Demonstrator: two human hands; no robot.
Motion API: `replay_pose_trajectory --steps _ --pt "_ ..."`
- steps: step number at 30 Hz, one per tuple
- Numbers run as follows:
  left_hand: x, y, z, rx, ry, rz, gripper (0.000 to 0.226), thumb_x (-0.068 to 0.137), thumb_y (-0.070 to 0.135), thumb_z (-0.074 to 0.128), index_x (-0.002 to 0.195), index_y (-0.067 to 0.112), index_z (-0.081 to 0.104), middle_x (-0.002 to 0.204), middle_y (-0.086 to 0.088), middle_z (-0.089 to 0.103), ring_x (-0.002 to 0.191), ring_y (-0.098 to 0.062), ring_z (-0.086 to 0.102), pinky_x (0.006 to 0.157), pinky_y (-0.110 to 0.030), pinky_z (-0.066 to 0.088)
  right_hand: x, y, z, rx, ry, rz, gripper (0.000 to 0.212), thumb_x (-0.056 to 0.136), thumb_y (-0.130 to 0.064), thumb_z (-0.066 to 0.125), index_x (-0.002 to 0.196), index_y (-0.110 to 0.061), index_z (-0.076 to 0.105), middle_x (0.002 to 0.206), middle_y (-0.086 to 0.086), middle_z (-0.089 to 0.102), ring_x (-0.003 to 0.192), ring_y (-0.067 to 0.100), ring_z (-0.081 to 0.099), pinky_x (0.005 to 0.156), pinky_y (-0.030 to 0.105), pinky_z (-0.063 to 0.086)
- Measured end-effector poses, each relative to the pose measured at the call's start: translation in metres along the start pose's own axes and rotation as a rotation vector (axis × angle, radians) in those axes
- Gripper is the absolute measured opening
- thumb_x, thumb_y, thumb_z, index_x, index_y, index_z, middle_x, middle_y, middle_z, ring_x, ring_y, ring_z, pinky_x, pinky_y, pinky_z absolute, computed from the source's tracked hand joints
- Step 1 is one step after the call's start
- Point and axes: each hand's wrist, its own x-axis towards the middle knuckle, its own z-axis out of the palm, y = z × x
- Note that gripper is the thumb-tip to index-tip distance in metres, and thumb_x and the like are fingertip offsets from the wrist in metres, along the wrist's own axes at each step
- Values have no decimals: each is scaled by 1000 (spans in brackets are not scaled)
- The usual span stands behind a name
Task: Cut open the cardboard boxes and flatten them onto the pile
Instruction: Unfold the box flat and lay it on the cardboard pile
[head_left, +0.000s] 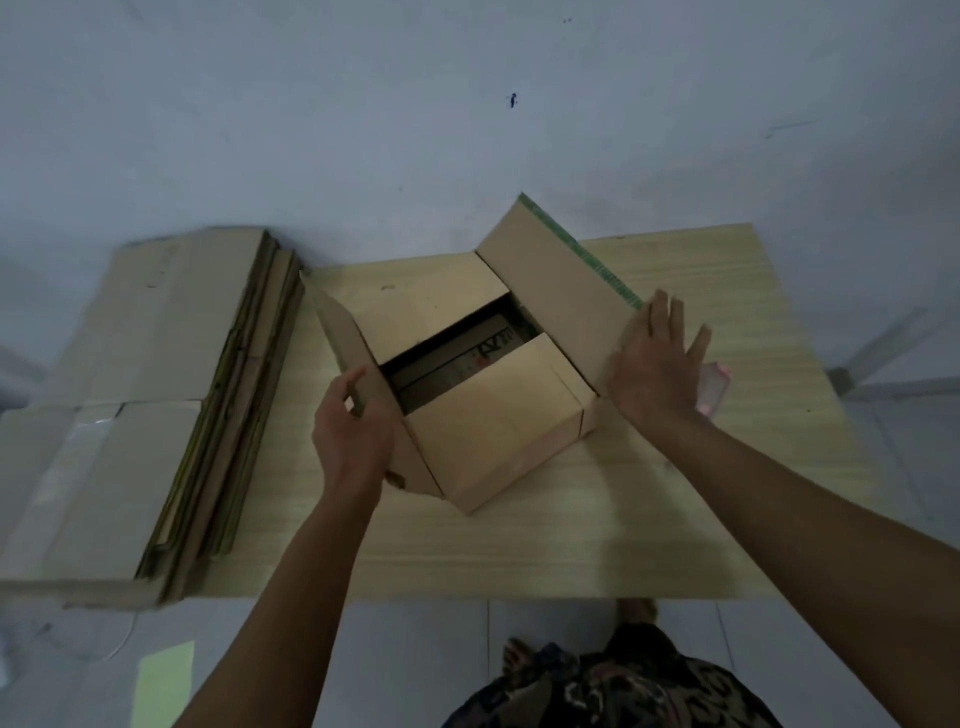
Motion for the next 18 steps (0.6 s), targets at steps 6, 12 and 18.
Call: replay_pose_trajectory --steps 6,12,18 --pt "19 -31 -30 524 -84 111 72 94 23 64 157 14 31 154 -15 39 135 -33 44 105 -44 40 -1 -33 4 -188 -179 -1 75 100 -25 38 158 1 -2 166 20 -12 154 32 -12 123 55 -8" --pt "48 -56 -33 707 -245 0 117 86 66 63 160 13 -11 167 -14 10 150 -36 22 114 -53 30 9 -44 10 -76 -207 -33 77 102 -43 35 159 1 6 167 22 -2 155 34 -3 125 51 3" --pt "80 -48 3 772 -277 -214 119 84 79 49 160 1 3 169 -13 -5 156 -28 -9 124 -55 4 31 -65 9 49 -412 174 106 81 -89 26 159 -19 13 159 24 27 145 41 28 112 59 32"
